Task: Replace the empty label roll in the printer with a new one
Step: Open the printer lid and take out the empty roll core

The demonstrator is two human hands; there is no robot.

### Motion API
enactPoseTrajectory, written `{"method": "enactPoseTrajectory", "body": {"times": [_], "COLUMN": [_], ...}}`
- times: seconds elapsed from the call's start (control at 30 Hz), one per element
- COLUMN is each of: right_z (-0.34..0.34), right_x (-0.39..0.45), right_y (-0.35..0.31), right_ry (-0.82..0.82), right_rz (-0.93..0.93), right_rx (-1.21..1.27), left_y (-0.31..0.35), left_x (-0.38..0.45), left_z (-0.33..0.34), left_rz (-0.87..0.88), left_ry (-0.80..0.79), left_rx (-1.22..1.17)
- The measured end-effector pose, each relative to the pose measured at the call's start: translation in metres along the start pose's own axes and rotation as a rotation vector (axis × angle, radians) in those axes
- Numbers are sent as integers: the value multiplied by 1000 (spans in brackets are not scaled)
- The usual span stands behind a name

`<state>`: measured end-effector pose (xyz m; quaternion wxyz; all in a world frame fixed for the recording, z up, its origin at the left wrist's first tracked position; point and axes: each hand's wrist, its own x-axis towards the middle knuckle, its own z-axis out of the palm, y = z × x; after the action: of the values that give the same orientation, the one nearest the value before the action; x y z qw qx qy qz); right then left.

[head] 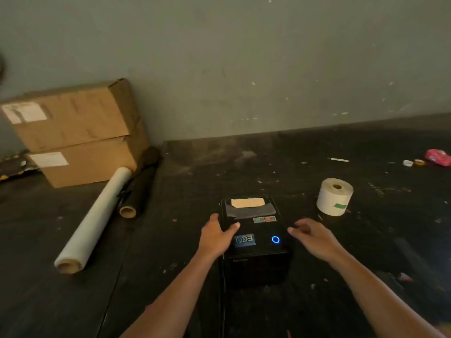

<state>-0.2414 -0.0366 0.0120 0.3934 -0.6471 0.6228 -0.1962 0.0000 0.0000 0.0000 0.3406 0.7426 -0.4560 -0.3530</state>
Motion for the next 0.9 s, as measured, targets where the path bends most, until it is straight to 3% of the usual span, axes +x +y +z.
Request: {"method": "enactPoseTrajectory", "body": {"times": [0.13, 0.37, 0.6, 0.9], "right_z": [10, 34, 59, 45], "right_x": [7, 19, 23, 21], "right_y": [-1, 18, 39, 39], "right_ry": [-53, -136, -39, -2], "right_rz": [36, 155, 211, 116], "right_rx": [53, 275, 591, 348], "left_y": [-8, -13, -21, -26], "left_x": [-5, -11, -4, -2], "left_z": [18, 33, 46, 47], "left_rz": [-120, -171, -323, -300], "left_ry": [-25, 34, 202, 276], "left_rx": [-54, -203, -272, -145]}}
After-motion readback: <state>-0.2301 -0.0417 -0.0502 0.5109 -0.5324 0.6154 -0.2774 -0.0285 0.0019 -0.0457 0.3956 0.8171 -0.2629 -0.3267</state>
